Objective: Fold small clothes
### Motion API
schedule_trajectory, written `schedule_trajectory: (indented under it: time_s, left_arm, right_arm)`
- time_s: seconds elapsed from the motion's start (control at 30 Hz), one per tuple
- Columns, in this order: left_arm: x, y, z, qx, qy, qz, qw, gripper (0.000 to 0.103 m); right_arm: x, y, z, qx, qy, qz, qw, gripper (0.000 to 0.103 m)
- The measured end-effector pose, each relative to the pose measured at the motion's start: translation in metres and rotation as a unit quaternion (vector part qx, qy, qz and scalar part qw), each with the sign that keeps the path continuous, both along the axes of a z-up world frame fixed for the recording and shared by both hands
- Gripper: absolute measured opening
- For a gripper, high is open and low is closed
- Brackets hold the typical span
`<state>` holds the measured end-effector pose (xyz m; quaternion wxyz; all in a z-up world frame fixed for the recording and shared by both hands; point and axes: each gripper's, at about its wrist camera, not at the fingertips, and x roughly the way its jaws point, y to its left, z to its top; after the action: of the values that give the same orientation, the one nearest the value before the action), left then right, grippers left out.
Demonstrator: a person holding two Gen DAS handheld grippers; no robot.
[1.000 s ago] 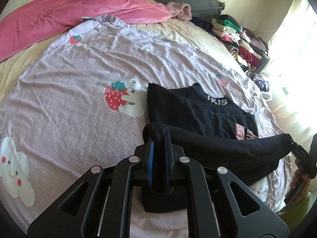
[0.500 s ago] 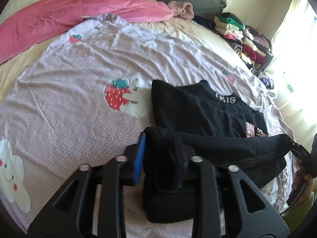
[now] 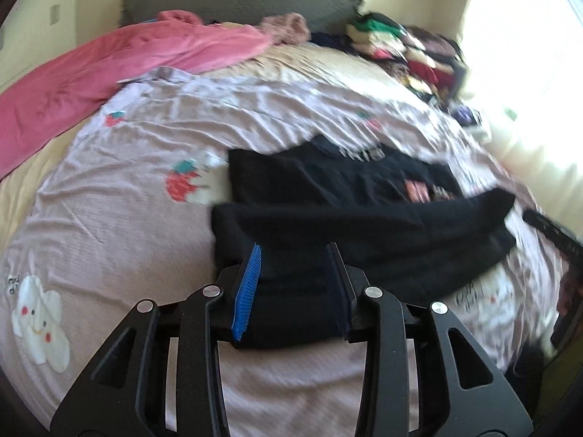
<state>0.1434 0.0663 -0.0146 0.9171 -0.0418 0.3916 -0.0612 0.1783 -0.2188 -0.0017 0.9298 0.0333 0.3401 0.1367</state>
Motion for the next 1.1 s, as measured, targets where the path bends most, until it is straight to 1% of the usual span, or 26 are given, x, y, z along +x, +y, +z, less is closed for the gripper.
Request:
schedule_trajectory:
  time_s: [0.03, 0.1, 0.17, 0.23, 0.3, 0.33, 0.37, 0.43, 0.5, 0.53, 0.6, 0.67, 0.7, 0.87, 1.1]
  left_arm:
    - [-0.003, -0.008, -0.005, 0.010, 0.003, -0.007, 0.9999, 0.029]
    - [-0.007, -0.017, -0.014, 0.015, 0.013, -0.021, 0.9996, 0.029]
    - [-0.010, -0.031, -0.026, 0.032, 0.023, -0.037, 0.9985, 0.029]
    - [-0.011, -0.039, -0.033, 0.029, 0.032, -0.045, 0.9981, 0.029]
    - [-0.012, -0.047, -0.036, 0.035, 0.030, -0.049, 0.9978, 0.029]
    - [-0.012, -0.053, -0.039, 0.052, 0.026, -0.051, 0.9970, 0.029]
    - [-0.011, -0.057, -0.041, 0.062, 0.026, -0.053, 0.9963, 0.029]
    - [-0.008, -0.062, -0.046, 0.067, 0.028, -0.057, 0.9957, 0.030]
    - [-0.005, -0.066, -0.051, 0.081, 0.030, -0.056, 0.9947, 0.030]
    - [-0.003, -0.066, -0.052, 0.080, 0.031, -0.056, 0.9947, 0.030]
    - [0.000, -0.066, -0.054, 0.082, 0.031, -0.055, 0.9946, 0.030]
    - [0.002, -0.067, -0.056, 0.092, 0.026, -0.052, 0.9940, 0.030]
    - [0.005, -0.066, -0.056, 0.091, 0.025, -0.051, 0.9942, 0.030]
    - [0.016, -0.066, -0.054, 0.094, 0.017, -0.045, 0.9945, 0.030]
    - [0.038, -0.063, -0.048, 0.083, 0.016, -0.042, 0.9955, 0.032]
  right_arm:
    - [-0.003, 0.007, -0.003, -0.004, 0.003, 0.011, 1.000, 0.047]
    - [-0.006, 0.019, -0.009, -0.011, 0.012, 0.028, 0.999, 0.045]
    - [-0.006, 0.031, -0.018, -0.020, 0.024, 0.040, 0.999, 0.044]
    - [-0.005, 0.039, -0.026, -0.029, 0.033, 0.044, 0.998, 0.044]
    - [-0.003, 0.046, -0.033, -0.040, 0.041, 0.049, 0.997, 0.044]
    - [-0.003, 0.049, -0.036, -0.045, 0.045, 0.050, 0.997, 0.044]
    - [-0.003, 0.051, -0.039, -0.053, 0.048, 0.050, 0.996, 0.044]
    - [0.000, 0.056, -0.047, -0.062, 0.055, 0.052, 0.995, 0.044]
    - [0.004, 0.058, -0.056, -0.077, 0.067, 0.047, 0.994, 0.044]
    - [0.007, 0.059, -0.060, -0.085, 0.074, 0.045, 0.993, 0.044]
    - [0.012, 0.060, -0.068, -0.087, 0.080, 0.043, 0.992, 0.044]
    - [0.016, 0.061, -0.072, -0.090, 0.081, 0.039, 0.992, 0.044]
    - [0.018, 0.061, -0.072, -0.092, 0.079, 0.038, 0.992, 0.044]
    - [0.031, 0.066, -0.072, -0.102, 0.074, 0.042, 0.991, 0.043]
    - [0.056, 0.068, -0.064, -0.105, 0.068, 0.037, 0.991, 0.043]
